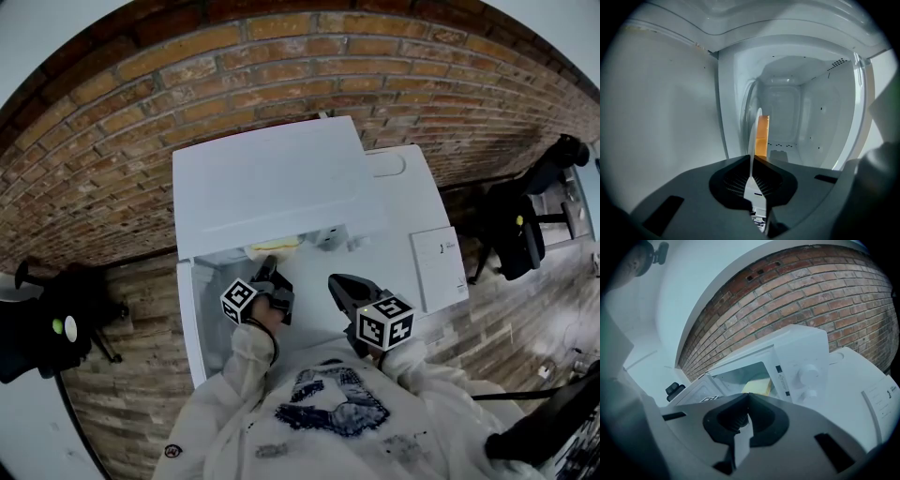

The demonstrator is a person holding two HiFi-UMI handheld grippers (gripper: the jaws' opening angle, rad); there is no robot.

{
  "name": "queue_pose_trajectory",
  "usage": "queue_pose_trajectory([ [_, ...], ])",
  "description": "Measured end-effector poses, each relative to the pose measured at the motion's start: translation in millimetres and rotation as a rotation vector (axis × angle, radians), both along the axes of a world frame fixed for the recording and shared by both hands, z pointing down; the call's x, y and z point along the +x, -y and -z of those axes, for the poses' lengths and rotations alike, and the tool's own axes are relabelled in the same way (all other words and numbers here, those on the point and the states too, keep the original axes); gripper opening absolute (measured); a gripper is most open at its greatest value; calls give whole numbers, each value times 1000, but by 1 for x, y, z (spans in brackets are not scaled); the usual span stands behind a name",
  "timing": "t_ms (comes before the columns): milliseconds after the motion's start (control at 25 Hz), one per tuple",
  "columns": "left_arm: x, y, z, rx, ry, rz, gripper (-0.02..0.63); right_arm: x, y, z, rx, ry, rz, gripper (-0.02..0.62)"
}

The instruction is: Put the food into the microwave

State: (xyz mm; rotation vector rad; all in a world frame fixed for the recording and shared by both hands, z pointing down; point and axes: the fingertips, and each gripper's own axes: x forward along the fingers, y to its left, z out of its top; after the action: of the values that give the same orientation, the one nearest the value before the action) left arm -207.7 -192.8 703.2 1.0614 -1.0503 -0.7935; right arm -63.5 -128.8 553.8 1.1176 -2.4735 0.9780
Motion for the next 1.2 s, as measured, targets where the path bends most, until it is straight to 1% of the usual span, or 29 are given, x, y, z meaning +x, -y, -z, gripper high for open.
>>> queue_pose_trajectory([
  [360, -1, 13, -4, -4, -15, 7, 19, 6, 5, -1, -7, -3, -22, 14],
  [720, 8, 17, -5, -9, -39, -6, 20, 4, 3, -4, -15, -4, -23, 14],
  [1000, 7, 18, -2, 9, -40, -6, 21, 4, 2, -4, -15, -2, -22, 14],
  [1080, 8, 18, -1, 13, -37, -14, 38, 4, 2, -4, -14, 0, -21, 14],
  [1200, 12, 16, 0, 16, -38, -31, 83, 4, 2, -3, -13, 2, -19, 14],
])
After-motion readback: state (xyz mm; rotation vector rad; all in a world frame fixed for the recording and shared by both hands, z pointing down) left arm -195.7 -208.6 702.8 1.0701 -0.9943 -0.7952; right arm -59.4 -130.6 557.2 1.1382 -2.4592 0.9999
